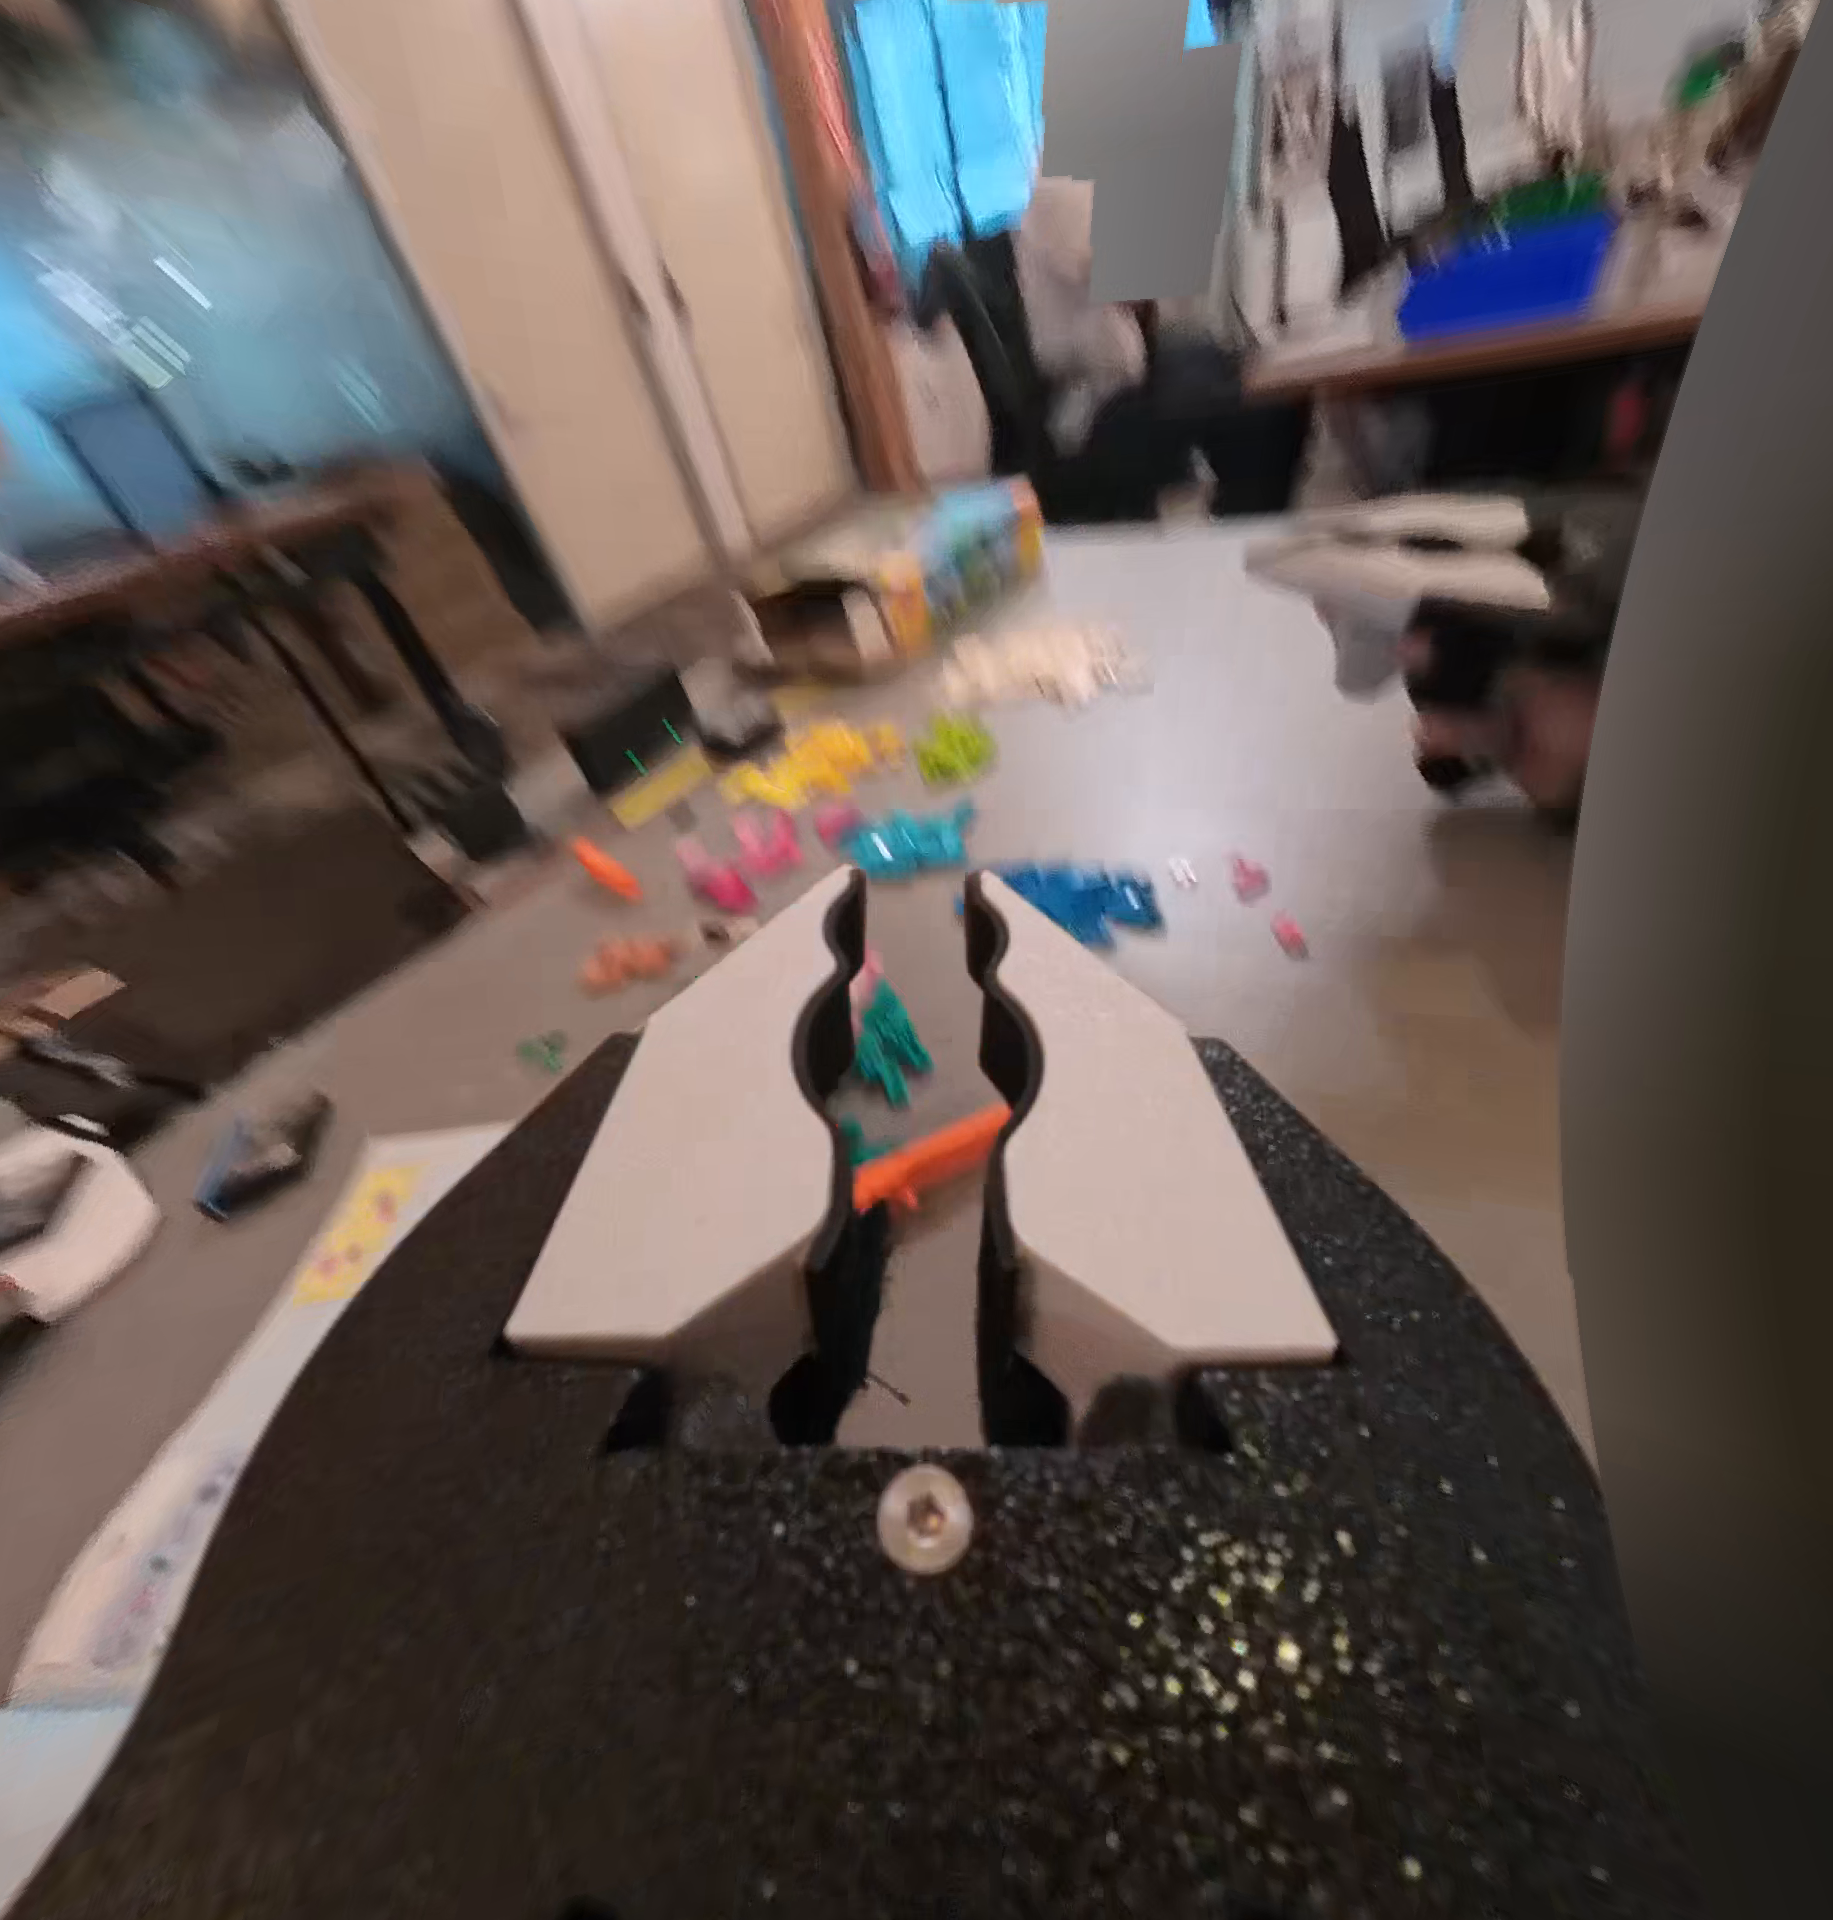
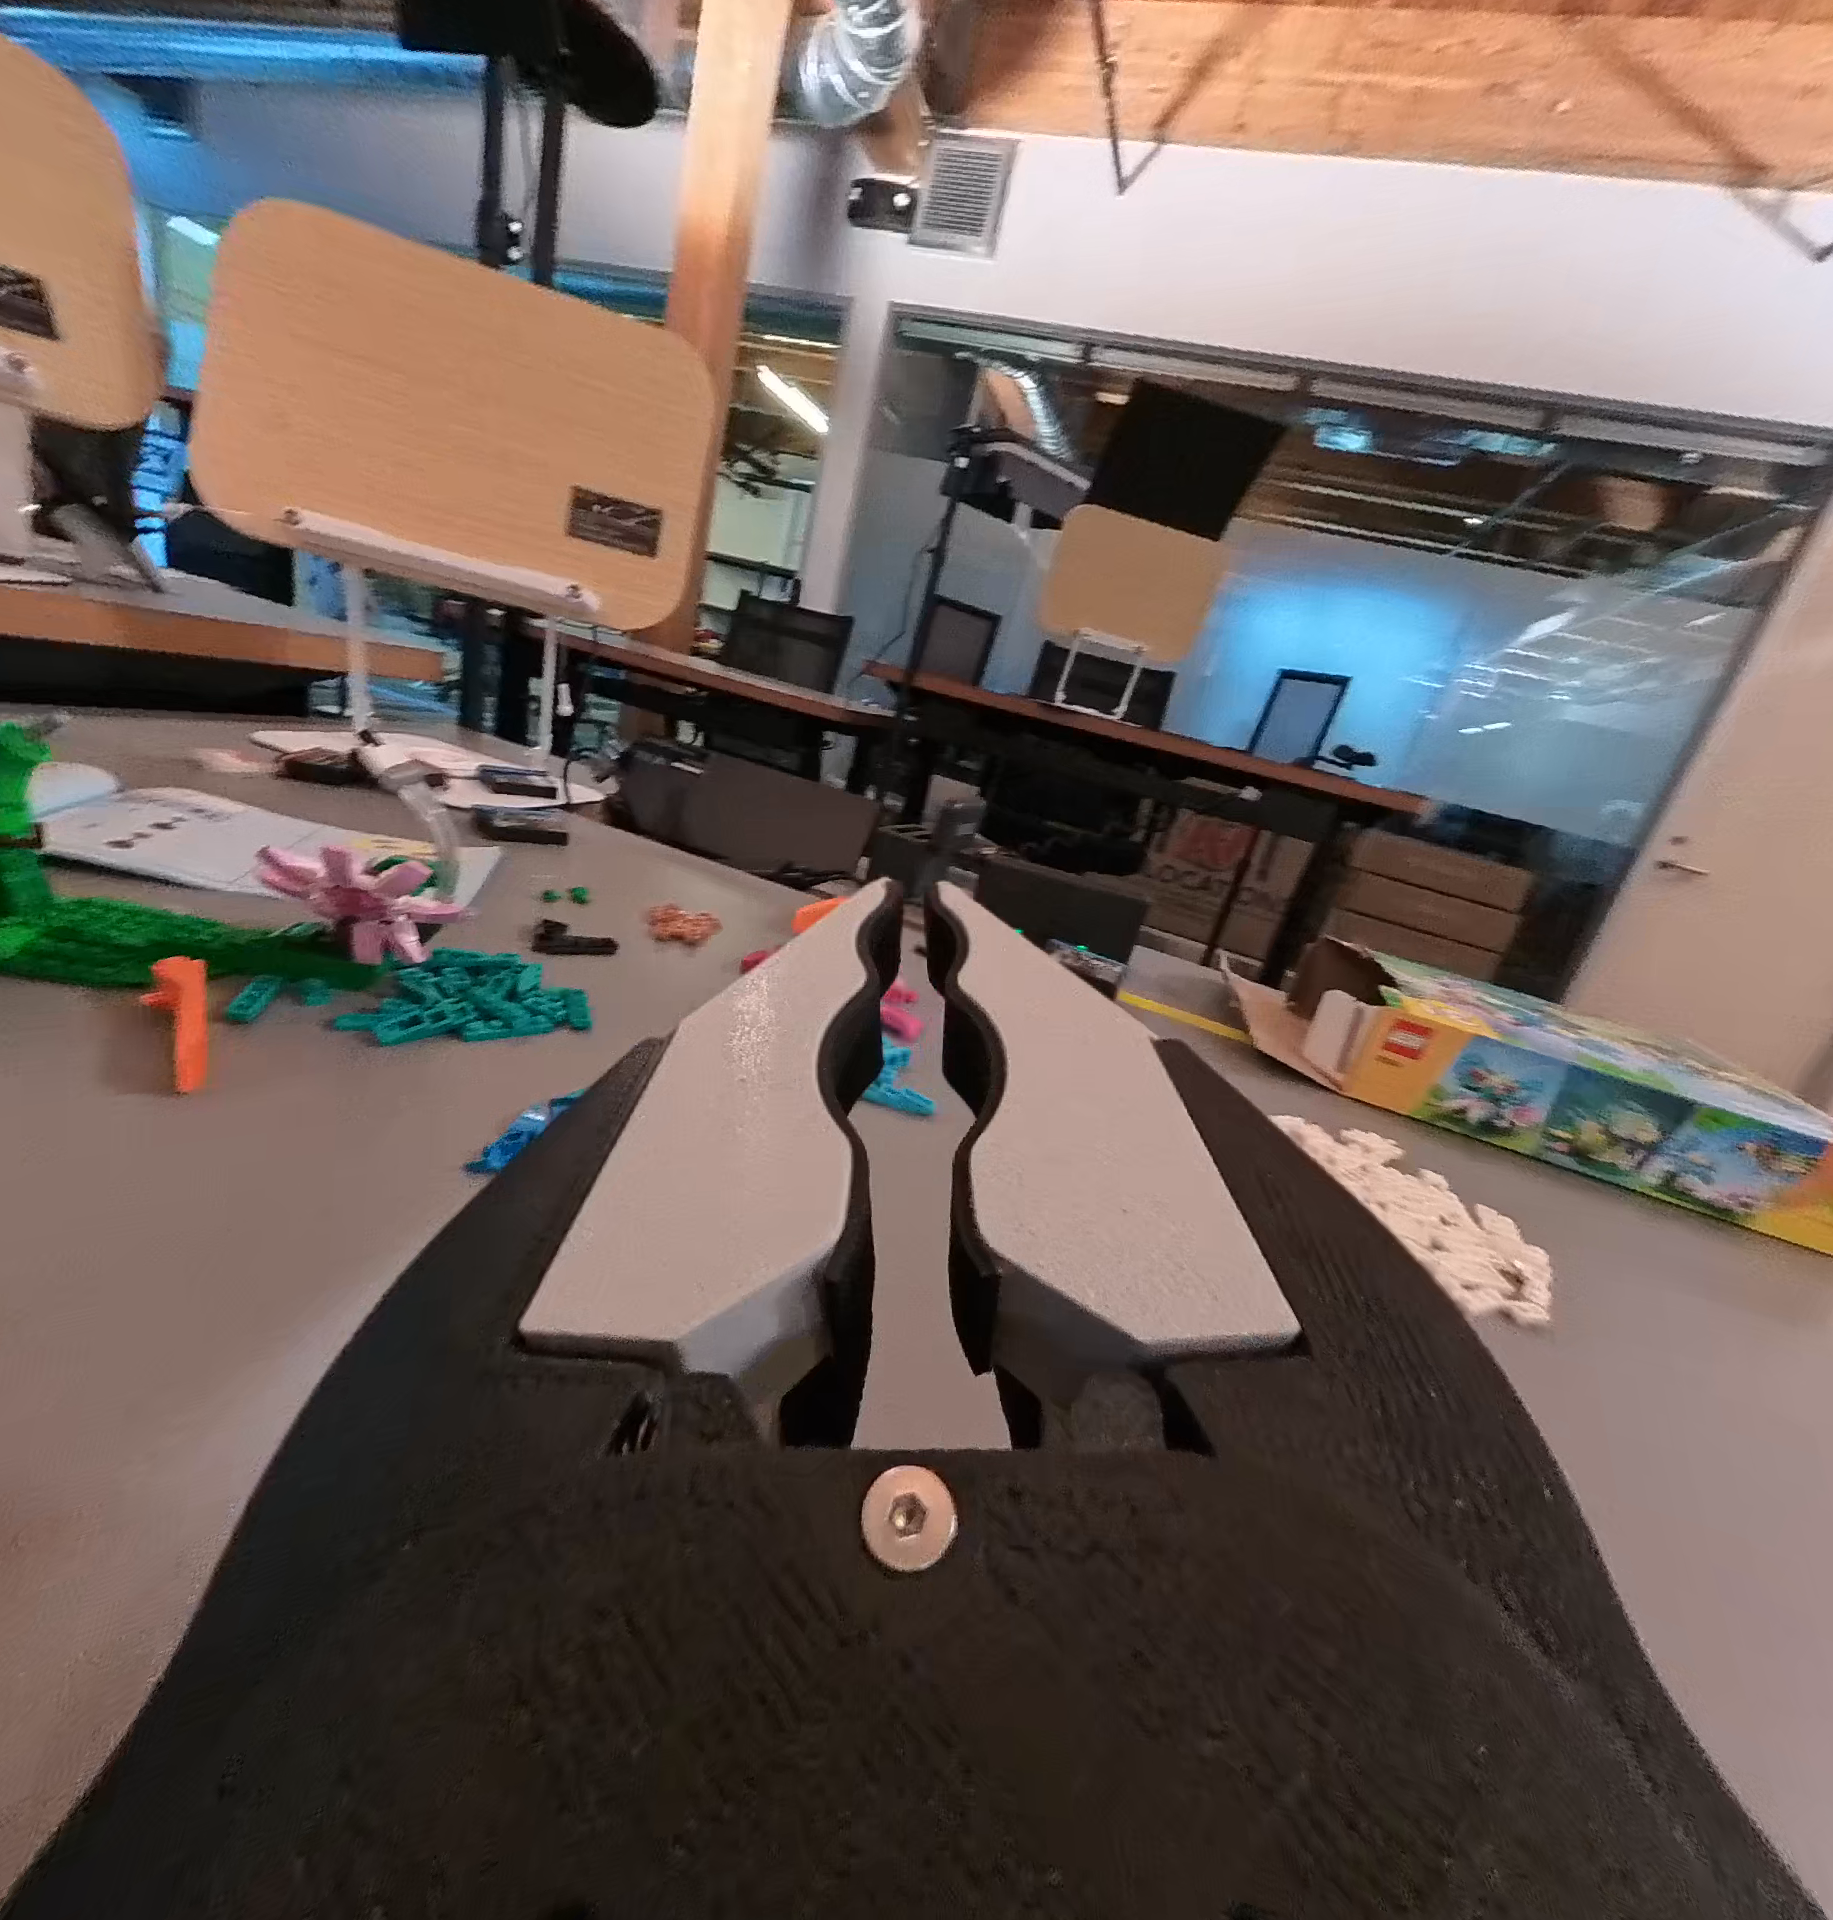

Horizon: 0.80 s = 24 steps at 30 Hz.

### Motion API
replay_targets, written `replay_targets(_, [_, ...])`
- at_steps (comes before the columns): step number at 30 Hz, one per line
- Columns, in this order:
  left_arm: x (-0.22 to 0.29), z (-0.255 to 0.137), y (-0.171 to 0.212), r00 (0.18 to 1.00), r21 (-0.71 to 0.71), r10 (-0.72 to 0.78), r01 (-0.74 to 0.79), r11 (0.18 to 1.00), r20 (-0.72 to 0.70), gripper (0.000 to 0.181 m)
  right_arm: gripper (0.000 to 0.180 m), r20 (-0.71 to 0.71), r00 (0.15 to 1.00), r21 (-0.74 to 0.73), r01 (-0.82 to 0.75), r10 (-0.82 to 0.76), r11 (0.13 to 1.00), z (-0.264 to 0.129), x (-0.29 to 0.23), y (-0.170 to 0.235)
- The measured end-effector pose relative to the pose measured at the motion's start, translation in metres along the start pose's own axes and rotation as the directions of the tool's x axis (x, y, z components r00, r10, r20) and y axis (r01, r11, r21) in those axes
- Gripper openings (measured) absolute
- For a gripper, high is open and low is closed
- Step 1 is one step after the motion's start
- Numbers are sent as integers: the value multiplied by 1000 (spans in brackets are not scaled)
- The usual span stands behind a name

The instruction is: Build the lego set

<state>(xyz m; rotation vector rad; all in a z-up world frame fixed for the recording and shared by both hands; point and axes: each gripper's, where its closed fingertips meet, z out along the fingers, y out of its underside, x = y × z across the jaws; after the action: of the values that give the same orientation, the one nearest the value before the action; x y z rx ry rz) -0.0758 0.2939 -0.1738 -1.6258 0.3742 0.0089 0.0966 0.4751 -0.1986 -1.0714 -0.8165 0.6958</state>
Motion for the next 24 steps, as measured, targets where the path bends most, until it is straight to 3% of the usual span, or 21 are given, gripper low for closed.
replay_targets(1, [-2, -3, -11, 997, 79, 25, -30, 996, 70, 17, 2, -15, 1000, 3, -6, 6, 1000, -1, 3, -1])
replay_targets(3, [-7, -9, -18, 972, 166, 72, -110, 980, 224, 12, 3, -32, 999, 0, -22, 22, 1000, -1, 8, 0])
replay_targets(5, [-13, -15, -14, 947, 237, 12, -92, 967, 321, 3, 5, -45, 998, -4, -37, 37, 999, -2, 12, 2])
replay_targets(8, [-19, -17, -3, 932, 329, -119, 0, 944, 343, 4, 6, -57, 996, -4, -63, 63, 998, -2, 16, 3])
replay_targets(14, [-12, -14, 4, 933, 311, -20, -100, 945, 360, 0, 8, -43, 995, -12, -91, 90, 996, -1, 15, 5])
replay_targets(24, [19, 11, 16, 962, 256, 84, -152, 955, 259, 0, 6, 6, 999, -46, -53, 53, 998, 2, 2, 10])
